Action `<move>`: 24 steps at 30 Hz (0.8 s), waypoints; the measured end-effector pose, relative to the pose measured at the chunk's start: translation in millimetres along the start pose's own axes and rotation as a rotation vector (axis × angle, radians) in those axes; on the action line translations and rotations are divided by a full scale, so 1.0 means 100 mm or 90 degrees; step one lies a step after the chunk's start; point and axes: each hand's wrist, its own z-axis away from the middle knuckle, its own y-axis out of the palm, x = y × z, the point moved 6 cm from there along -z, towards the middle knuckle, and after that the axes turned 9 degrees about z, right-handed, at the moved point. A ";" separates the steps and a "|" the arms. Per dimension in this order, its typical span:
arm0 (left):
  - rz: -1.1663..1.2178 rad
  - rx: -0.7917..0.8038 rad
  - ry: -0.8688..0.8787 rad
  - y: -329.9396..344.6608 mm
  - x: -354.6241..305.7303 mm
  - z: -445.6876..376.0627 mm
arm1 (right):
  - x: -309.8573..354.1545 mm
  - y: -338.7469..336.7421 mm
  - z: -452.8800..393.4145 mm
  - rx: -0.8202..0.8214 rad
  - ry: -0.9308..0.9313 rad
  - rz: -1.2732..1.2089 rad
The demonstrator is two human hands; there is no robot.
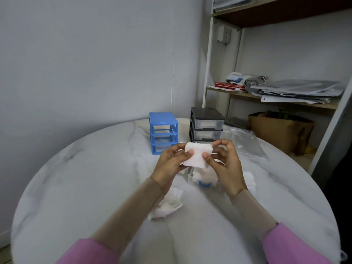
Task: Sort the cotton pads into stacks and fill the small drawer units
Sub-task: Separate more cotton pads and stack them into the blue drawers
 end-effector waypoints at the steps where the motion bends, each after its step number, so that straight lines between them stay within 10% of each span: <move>1: -0.006 0.003 0.003 0.01 -0.01 0.00 | 0.00 -0.01 0.00 -0.002 -0.004 -0.001; 24: -0.179 -0.010 0.045 0.58 0.16 -0.27 | -0.19 -1.00 -0.28 -0.076 0.059 0.194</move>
